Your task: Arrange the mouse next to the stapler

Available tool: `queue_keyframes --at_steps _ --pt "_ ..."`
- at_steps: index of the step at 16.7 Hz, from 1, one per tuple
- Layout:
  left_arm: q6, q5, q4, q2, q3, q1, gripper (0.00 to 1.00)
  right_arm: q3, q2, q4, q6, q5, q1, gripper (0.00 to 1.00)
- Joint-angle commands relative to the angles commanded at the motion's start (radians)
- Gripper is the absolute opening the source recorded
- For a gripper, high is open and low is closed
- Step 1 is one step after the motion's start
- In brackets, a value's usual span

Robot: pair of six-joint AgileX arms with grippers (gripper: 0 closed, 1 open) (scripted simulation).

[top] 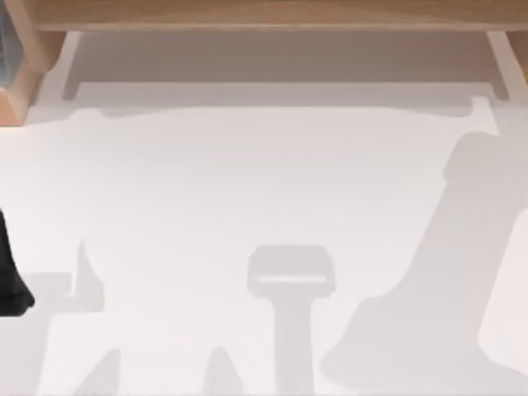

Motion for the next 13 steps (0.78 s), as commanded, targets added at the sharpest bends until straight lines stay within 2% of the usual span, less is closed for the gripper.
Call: queue_keyframes --at_steps 12,13 --pt "0.0 0.0 0.0 0.0 0.0 0.0 1.0 0.0 0.0 0.0 0.0 0.0 0.0 0.02" --pt "0.0 0.0 0.0 0.0 0.0 0.0 1.0 0.0 0.0 0.0 0.0 0.0 0.0 0.0"
